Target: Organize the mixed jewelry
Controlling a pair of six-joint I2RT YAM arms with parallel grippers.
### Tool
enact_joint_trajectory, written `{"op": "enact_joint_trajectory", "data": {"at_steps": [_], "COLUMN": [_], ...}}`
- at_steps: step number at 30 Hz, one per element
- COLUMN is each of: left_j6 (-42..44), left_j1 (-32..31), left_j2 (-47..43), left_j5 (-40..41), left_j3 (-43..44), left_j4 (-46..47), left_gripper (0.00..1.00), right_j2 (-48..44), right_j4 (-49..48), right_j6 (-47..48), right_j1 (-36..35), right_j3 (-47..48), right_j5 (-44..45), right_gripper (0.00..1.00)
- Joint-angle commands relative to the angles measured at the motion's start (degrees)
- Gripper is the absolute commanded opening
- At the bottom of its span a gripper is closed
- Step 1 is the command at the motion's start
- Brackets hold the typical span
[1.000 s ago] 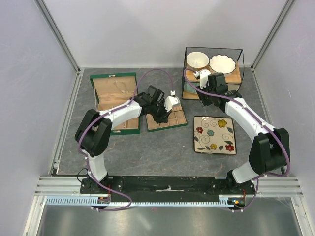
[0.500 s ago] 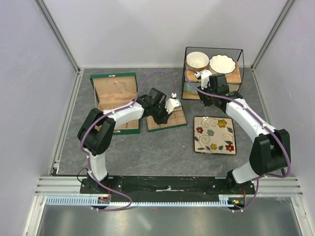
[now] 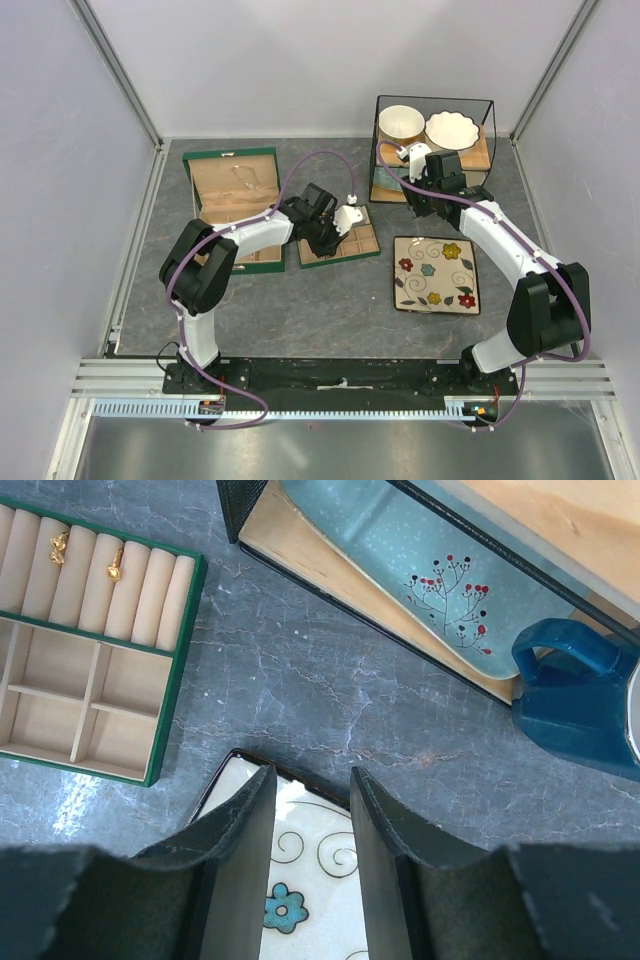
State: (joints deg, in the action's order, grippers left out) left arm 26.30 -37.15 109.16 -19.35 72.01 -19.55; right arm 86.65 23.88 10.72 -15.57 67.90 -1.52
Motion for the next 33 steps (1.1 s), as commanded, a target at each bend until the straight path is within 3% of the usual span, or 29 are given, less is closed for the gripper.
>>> {"op": "enact_joint_trajectory", "data": {"at_steps": [1, 11, 19, 33], "left_j6": [1.8, 1.6, 1.9, 2.1], "left_j1": [-0.3, -0.5, -0.6, -0.6], "left_j2": [0.2, 0.1, -0.8, -6.2], "left_j5": [0.5, 0.1, 0.6, -0.2], "left_j3": [-0.2, 0.3, 0.5, 2.5], "left_j4": [1.8, 1.4, 0.9, -2.8], "left_gripper": [0.11, 0.22, 0.45, 0.48], "right_j2": [-1.5, -1.3, -1.4, -1.6], "right_j4": [-1.6, -1.6, -1.6, -1.6], "right_j6": [-0.2, -0.3, -0.4, -0.5], "right_j1": [0.2, 0.2, 0.3, 0.3], "right_j3": [0.0, -0.2, -0.4, -0.6], "right_j5": [-0.6, -0.9, -0.9, -0.9], "right_gripper": [0.43, 0.44, 0.44, 0.44]}}
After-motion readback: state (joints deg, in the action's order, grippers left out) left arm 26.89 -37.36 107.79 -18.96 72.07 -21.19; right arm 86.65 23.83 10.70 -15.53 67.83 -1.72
